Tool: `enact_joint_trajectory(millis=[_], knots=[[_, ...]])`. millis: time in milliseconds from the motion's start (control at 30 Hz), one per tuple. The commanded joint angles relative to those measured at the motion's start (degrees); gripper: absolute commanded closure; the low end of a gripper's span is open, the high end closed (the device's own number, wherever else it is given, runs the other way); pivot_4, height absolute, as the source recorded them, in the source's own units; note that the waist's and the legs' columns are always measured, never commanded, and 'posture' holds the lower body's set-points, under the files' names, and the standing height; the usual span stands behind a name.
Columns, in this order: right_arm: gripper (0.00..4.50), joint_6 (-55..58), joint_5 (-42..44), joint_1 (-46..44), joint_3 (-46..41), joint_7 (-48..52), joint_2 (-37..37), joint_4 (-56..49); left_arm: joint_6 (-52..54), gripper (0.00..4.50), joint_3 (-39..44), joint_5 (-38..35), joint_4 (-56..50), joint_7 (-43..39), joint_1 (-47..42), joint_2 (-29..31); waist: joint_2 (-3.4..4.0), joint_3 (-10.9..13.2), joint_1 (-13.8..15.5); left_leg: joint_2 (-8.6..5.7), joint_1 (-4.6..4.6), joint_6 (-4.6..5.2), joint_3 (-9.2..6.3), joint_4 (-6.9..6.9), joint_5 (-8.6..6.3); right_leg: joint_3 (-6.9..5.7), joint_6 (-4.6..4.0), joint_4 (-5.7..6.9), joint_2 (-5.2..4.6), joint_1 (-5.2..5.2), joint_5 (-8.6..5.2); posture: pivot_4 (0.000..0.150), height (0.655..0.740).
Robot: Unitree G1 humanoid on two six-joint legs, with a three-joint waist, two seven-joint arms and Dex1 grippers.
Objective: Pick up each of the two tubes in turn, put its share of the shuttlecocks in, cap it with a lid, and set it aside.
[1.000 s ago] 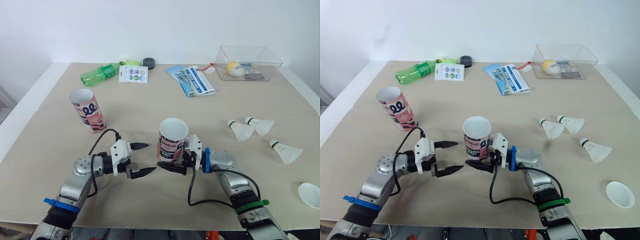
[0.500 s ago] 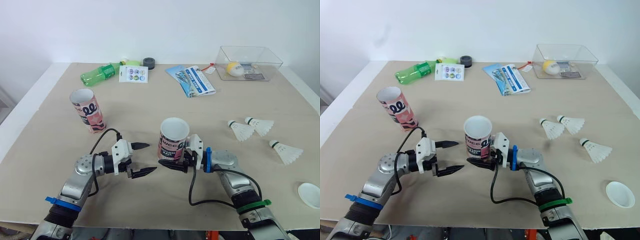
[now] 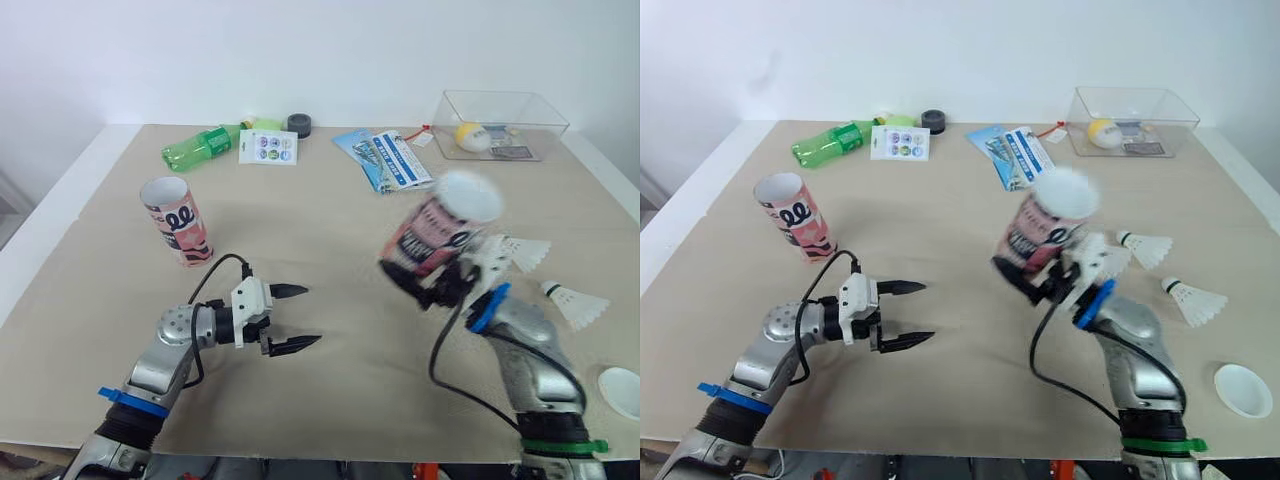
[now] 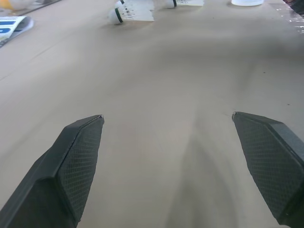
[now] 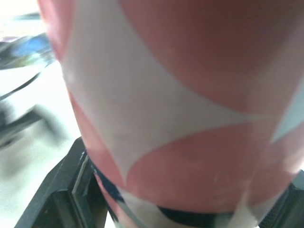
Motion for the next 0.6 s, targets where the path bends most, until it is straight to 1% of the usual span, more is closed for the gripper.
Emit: enact_joint_trajectory(millis=[33,267,400,500,600], knots=[[0.72,-2.40,-0.51,2.19,-11.24,-9.87,-1.24,-5.30,-1.42,0.00,-0.48,-0.81,1.52,-2.27,-2.80,-0.67,-0.02,-0.01,0.22,-0.01,-0.01,0.00,0.00,0.01,0.00,0.00,0.00,0.00,-0.01,0.01,0.00,0.150,0.7400],[0.72,-6.40,-6.04,11.37,-20.95,-20.90,-0.25,-7.85,-1.88,0.00,-1.14,-1.05,5.97,-7.27,-8.38,-1.03,0.05,-0.02,-0.08,-0.02,-0.03,0.01,0.01,-0.04,0.00,0.02,0.14,0.00,-0.01,-0.01,0.00,0.150,0.7400],[0.72,-7.32,-12.31,18.75,-28.96,-29.36,0.13,-6.09,-2.37,0.00,-1.41,-1.00,9.19,-9.66,-11.79,-1.38,0.08,-0.04,0.12,-0.02,0.02,0.02,0.04,-0.04,0.00,0.06,-0.10,0.01,0.02,-0.02,-0.11,0.150,0.7400],[0.72,-7.20,-13.95,21.10,-32.23,-33.59,0.43,-4.70,-2.69,0.00,-1.65,-1.04,10.21,-10.64,-12.46,-1.85,0.15,-0.08,-0.09,-0.06,0.01,0.02,0.10,-0.03,0.00,0.13,-0.09,0.00,-0.04,0.00,-0.13,0.150,0.7400],[0.72,-5.62,-13.79,21.10,-33.82,-36.05,-0.05,-2.32,-2.38,0.00,-1.97,-1.30,9.88,-11.16,-12.52,-2.63,0.15,-0.09,-0.45,-0.04,0.08,0.02,0.19,-0.02,0.00,0.20,-0.09,0.00,-0.04,-0.01,-0.07,0.150,0.7400]])
